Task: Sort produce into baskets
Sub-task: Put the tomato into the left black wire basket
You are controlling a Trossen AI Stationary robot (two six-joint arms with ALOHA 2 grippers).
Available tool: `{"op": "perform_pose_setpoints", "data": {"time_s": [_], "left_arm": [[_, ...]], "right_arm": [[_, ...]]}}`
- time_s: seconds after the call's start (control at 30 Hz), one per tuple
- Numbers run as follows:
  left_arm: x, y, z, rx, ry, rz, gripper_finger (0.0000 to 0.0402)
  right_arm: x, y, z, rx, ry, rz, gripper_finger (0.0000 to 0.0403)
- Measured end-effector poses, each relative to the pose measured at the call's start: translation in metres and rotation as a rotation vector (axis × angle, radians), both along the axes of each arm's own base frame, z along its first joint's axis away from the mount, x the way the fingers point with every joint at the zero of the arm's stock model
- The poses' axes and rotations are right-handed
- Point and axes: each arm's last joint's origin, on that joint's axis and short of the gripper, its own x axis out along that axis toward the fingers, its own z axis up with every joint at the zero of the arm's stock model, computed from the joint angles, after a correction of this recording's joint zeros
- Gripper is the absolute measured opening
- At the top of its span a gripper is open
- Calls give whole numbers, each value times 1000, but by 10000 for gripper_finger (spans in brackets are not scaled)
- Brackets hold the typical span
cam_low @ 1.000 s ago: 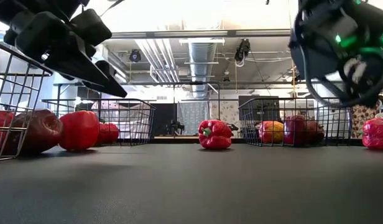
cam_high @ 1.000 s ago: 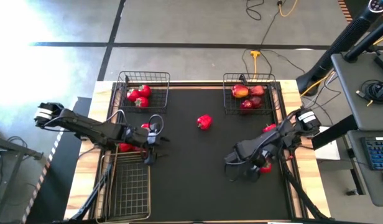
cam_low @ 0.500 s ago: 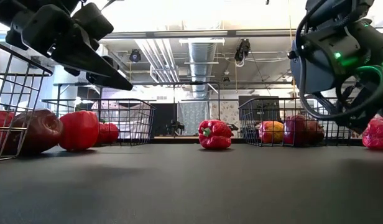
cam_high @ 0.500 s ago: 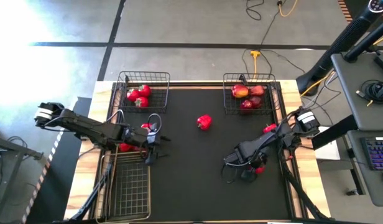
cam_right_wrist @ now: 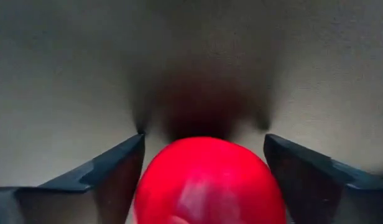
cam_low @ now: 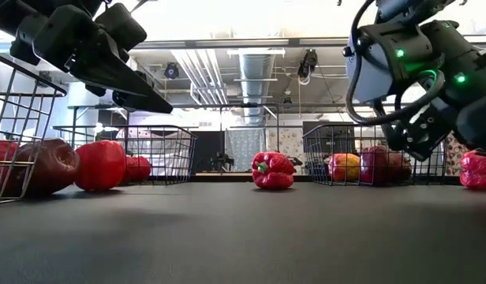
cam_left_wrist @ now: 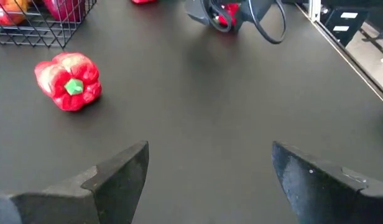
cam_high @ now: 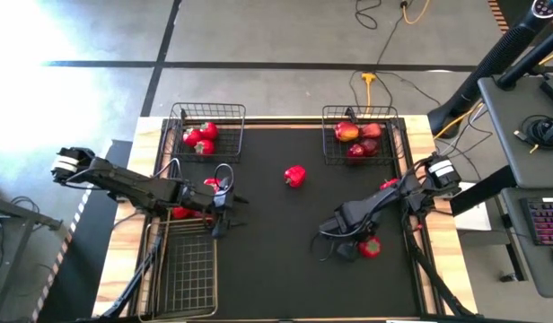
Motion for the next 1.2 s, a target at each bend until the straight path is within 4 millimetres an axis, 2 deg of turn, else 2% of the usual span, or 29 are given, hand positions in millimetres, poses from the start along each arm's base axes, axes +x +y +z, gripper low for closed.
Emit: {"op": "perform_pose_setpoints", "data": {"time_s": [0.23, 0.4, 0.6, 0.77, 0.87, 1.03, 1.2], "left_arm": [[0, 0, 1, -2, -6, 0, 322], [1, 0, 2, -1, -25, -2, 322], [2, 0, 3, 4, -39, -5, 322], [1, 0, 3, 3, -33, -5, 322], [1, 0, 3, 3, -31, -5, 322], [0, 0, 1, -4, -8, 0, 322], [0, 0, 0, -15, 7, 7, 322]], "right_arm": [[9, 3, 8, 3, -25, -29, 243], [31, 7, 27, -43, -155, -7, 242], [71, 11, 60, -206, -509, 101, 257], [100, 14, 74, -363, -865, 218, 251], [111, 13, 75, -484, -1039, 275, 249], [113, 7, 61, -754, -1170, 313, 254], [108, 2, 42, -773, -1316, 314, 268]]}}
